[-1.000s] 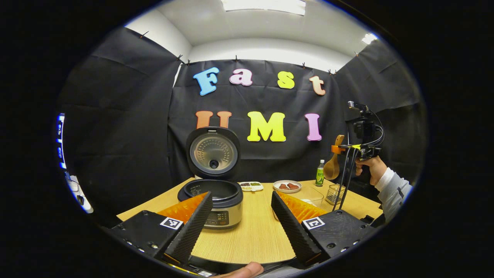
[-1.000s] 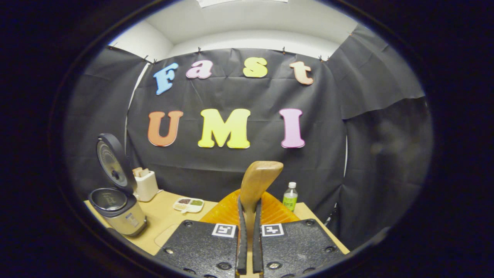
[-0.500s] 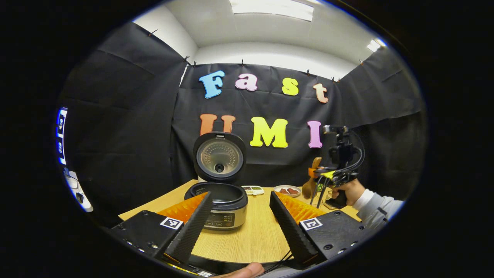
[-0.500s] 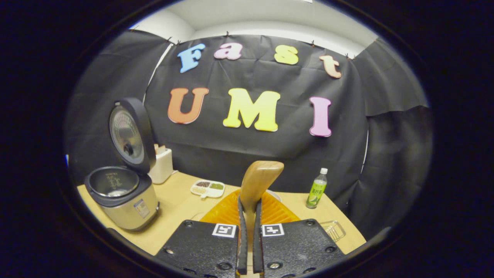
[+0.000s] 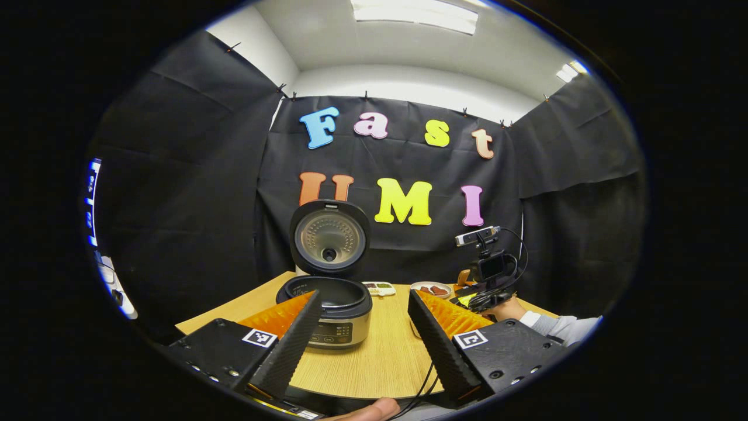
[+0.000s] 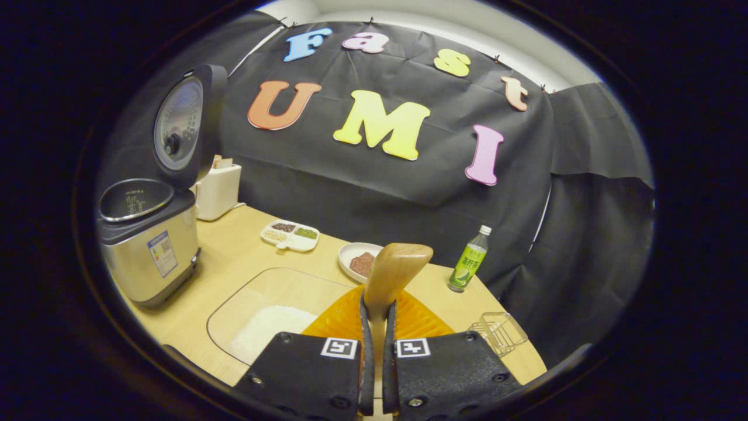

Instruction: Close the left gripper, press the button to open the rice cooker; take a wooden spoon from the chopstick holder with the right hand, scoop a spoonful of rice and pour it into the rice cooker, then put the wooden spoon back into the chopstick holder.

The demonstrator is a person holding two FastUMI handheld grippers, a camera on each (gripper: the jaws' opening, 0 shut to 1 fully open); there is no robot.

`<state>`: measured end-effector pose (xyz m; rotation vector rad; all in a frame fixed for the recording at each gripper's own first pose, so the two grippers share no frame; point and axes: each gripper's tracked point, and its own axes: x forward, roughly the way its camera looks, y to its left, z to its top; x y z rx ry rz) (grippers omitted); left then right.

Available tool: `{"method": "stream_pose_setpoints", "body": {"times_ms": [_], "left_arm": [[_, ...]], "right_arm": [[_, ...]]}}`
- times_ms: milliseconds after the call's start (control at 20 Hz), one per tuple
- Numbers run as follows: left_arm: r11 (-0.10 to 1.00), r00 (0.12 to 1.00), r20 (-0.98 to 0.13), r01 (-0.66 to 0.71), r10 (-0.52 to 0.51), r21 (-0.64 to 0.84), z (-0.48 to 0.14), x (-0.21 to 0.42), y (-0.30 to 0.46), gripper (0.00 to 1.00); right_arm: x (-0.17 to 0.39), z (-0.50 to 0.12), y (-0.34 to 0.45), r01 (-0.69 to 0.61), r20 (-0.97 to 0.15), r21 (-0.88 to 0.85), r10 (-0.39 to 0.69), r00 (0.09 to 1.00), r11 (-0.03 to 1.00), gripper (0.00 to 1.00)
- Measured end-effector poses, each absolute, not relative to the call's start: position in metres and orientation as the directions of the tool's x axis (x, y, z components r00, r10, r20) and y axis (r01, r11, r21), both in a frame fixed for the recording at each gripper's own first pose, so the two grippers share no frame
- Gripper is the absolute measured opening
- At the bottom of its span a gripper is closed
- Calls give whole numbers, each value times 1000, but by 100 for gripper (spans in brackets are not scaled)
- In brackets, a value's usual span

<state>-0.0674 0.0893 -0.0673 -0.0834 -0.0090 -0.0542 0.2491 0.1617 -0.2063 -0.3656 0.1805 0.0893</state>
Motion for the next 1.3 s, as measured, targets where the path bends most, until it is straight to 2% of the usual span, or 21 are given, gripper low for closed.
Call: {"method": "stream_pose_setpoints", "body": {"times_ms": [450, 800, 900, 1100, 1300], "left_arm": [[996, 998, 7, 69, -69, -64, -68, -68, 88, 94], [996, 998, -28, 49, -51, -79, -77, -59, 97, 95], [995, 998, -32, 47, -50, -84, -77, -59, 98, 95], [995, 998, -36, 44, -48, -88, -78, -60, 98, 95], [995, 998, -41, 45, -49, -86, -81, -58, 97, 95]], "right_arm": [[223, -225, 205, -175, -276, -149, 129, 953, 973, 11], [223, -223, 211, -169, -298, 124, 199, 933, 978, 11], [226, -222, 204, -150, -309, 258, 229, 923, 955, 13], [234, -222, 183, -83, -339, 495, 279, 898, 865, 11], [238, -227, 168, -11, -359, 639, 311, 880, 769, 11]]}}
